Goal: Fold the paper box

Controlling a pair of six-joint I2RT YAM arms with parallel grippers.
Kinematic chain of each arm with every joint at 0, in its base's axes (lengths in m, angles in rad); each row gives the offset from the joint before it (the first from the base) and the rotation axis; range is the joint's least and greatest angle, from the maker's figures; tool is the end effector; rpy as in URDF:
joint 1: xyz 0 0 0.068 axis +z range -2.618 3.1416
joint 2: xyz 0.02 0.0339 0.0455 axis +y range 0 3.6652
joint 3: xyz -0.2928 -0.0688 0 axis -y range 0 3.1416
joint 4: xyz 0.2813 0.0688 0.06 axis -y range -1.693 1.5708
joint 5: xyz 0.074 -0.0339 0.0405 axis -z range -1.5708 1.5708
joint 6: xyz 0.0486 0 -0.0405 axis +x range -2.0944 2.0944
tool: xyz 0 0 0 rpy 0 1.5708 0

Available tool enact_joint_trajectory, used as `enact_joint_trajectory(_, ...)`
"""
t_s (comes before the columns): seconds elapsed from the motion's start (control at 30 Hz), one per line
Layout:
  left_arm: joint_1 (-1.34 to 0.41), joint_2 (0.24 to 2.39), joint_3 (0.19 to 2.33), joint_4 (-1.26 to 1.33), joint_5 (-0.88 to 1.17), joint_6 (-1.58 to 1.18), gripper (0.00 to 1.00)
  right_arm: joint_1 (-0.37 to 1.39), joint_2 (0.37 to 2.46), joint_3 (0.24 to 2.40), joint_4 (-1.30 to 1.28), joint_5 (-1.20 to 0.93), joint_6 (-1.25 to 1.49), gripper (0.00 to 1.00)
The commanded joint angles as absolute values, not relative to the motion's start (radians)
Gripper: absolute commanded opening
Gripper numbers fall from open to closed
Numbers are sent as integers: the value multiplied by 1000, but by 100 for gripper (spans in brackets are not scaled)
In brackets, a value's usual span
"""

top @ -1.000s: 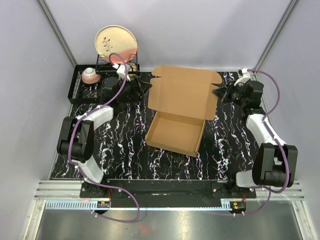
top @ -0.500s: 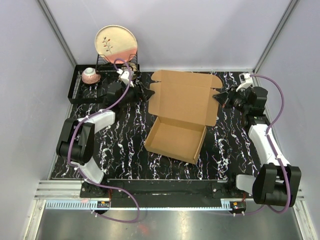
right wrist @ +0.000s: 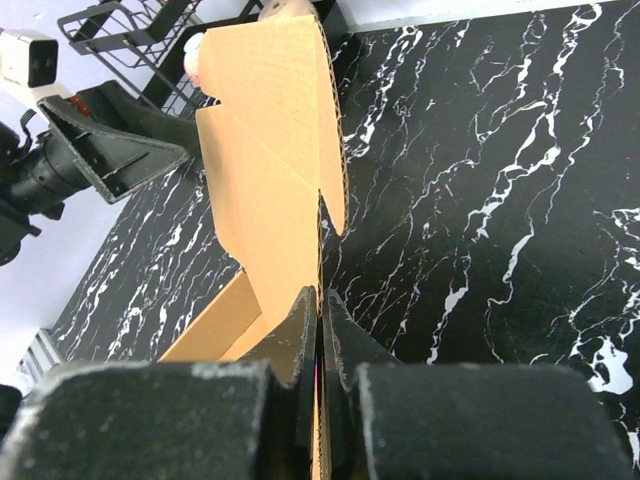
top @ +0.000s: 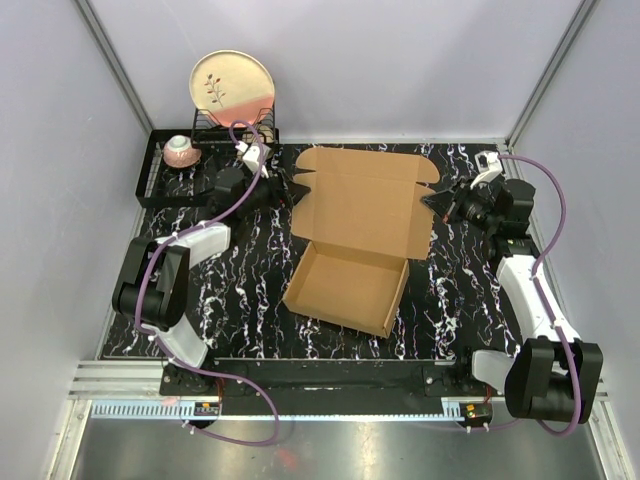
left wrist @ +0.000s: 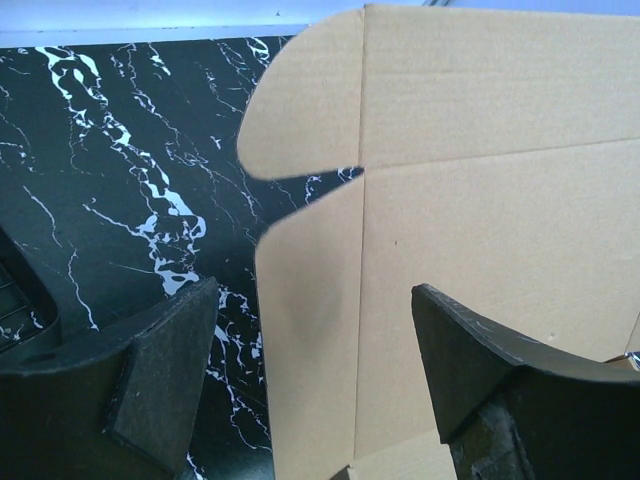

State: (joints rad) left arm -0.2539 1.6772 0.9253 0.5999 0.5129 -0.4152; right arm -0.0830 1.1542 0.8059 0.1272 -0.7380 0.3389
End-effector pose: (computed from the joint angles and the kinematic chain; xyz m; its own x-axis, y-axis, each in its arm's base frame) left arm 0.3933 -0.1267 0.2387 -0.4118 -0.2563 -0.8745 0.5708 0.6756 -0.4667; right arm 0.2954 0.0082 0.3175 -0.4032 0.2803 -0.8711 -0.4865 0.7406 0.4635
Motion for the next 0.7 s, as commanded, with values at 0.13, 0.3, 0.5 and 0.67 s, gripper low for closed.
enact_joint_trajectory(0.13,-239,1701,956,715,601,-437,79,-74,1088,795,121,-810,367,0)
enact_joint_trajectory(0.3,-238,1727,953,750,629,-460,75,-74,1080,788,123,-808,367,0)
enact_joint_trajectory(0.5,-238,1744,951,813,672,-497,56,-74,1095,787,136,-812,373,0)
enact_joint_trajectory(0.67,-236,1709,927,833,649,-492,37,-72,1092,781,129,-776,362,0)
